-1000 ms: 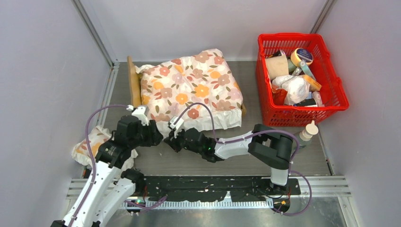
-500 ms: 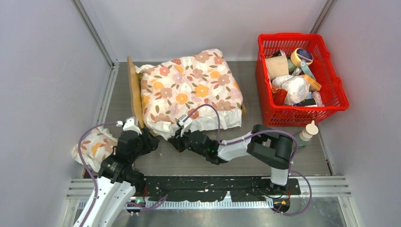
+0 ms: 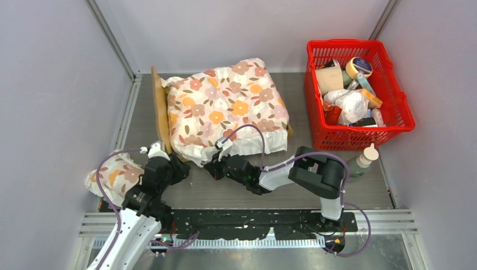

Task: Set up the pet bed
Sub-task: Tie the ropes to the bed frame.

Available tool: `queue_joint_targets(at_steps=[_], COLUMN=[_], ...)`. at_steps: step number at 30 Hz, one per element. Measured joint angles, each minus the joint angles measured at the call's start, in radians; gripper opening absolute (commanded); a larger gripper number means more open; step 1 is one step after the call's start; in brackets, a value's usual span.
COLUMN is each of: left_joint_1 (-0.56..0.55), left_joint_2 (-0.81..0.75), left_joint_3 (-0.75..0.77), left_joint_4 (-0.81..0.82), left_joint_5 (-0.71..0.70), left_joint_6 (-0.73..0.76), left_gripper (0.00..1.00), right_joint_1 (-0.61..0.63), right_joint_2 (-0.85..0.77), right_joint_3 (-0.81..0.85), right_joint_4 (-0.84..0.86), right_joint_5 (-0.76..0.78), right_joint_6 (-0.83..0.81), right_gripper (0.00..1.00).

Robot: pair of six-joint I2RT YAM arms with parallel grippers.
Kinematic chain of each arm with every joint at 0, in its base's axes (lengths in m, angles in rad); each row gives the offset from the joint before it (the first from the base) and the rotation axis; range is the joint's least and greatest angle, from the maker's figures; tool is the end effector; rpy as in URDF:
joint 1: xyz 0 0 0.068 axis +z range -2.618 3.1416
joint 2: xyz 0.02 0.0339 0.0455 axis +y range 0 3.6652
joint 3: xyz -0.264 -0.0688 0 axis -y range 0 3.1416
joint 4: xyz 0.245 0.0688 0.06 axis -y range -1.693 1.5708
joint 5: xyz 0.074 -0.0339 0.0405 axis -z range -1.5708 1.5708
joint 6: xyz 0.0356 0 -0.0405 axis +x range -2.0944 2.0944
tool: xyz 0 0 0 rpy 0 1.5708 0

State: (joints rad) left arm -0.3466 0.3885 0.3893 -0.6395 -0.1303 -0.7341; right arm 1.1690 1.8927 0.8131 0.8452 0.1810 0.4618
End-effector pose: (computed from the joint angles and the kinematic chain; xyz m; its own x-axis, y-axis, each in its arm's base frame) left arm 0.1035 -0.0325 0.2085 -0.5762 -0.4981 -0.6480 -0.1984 0.8543 -0.4804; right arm 0.1537 0.3454 0.1509 -0.4542 0.0518 -0.8894 -0.7087 0.5839 0.3959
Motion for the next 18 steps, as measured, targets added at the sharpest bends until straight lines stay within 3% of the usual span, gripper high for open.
queue_joint_targets(at_steps=[8,18], left_joint_1=[0.0,-0.001], left_joint_2=[-0.019,-0.114], left_joint_3=[-0.085,-0.251], left_joint_4=[0.044,0.187], left_joint_5=[0.022,0.082], left_joint_6=[-0.077,-0.205], left_gripper=[0.37,0.46], right_joint_1=[-0.002,-0.002], right_joint_2=[0.01,-0.055], right_joint_3=[0.002,0.047], right_joint_4=[-0.005,-0.076], right_joint_5=[-0.032,-0.05], right_joint_6=[0.01,0.001], right_gripper=[0.05,0.05])
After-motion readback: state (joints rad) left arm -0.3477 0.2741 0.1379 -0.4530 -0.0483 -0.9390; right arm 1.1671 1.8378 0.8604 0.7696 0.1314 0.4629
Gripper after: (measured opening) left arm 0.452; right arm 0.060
